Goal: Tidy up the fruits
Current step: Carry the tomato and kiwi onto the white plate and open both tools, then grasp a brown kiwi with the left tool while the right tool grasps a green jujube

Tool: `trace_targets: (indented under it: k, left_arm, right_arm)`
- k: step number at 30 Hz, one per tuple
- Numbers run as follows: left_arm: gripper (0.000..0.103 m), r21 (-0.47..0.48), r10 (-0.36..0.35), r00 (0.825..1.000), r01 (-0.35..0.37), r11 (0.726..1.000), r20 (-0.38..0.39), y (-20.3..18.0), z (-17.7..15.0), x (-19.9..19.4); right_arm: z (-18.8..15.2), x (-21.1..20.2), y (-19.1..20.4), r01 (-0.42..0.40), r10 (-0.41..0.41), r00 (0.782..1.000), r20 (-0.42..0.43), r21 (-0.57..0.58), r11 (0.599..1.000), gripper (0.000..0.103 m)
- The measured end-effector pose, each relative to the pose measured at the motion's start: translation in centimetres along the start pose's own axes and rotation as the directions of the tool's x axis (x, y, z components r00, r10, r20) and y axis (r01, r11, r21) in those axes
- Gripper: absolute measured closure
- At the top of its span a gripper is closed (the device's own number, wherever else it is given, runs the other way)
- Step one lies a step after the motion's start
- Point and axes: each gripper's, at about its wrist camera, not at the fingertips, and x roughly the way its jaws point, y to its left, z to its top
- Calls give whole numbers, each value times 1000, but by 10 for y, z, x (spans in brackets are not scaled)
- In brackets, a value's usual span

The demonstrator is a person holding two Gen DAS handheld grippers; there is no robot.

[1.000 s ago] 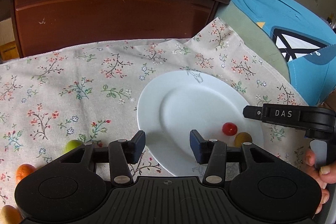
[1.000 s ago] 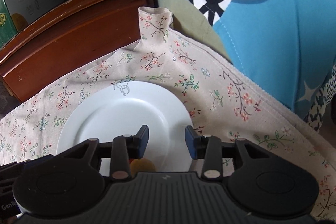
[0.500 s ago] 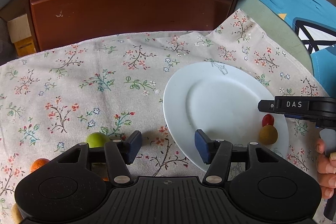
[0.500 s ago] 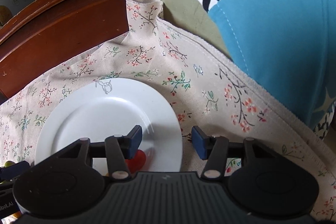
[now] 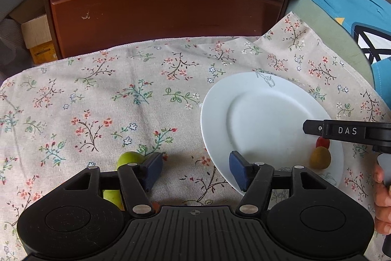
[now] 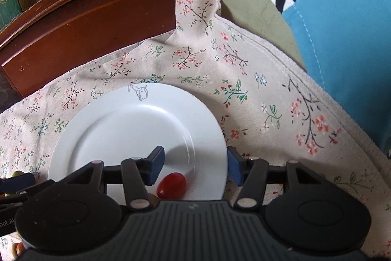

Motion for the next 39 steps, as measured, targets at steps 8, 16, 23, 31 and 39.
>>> trace_targets:
  k: [8,16,23,31,39]
  left_arm:
    - [43,-5,36,999,-36,999,-23,14,-5,-12]
    - [42,10,42,999,-42,999,-22,26,-4,-49]
    - [40,35,87,995,-85,996,-52,45,-7,-80]
    - [39,17,108,989,-107,994,-102,80,-17,-97]
    - [39,63,114,987,-107,992,-116,101,-37,-101]
  right_arm:
    - [-6,-5,15,-61,60,998,-31,-42,997,46]
    - [-11,-22,26,-50,49,997,-62,-24,998,44]
    - [-14,-53,40,-102,101,995,-28,-33,994,45]
    - [-40,-84,74,-224,219,974,-63,-93,970,45]
    - [-74,-99,103,-351,328,933,-148,-165,922,46]
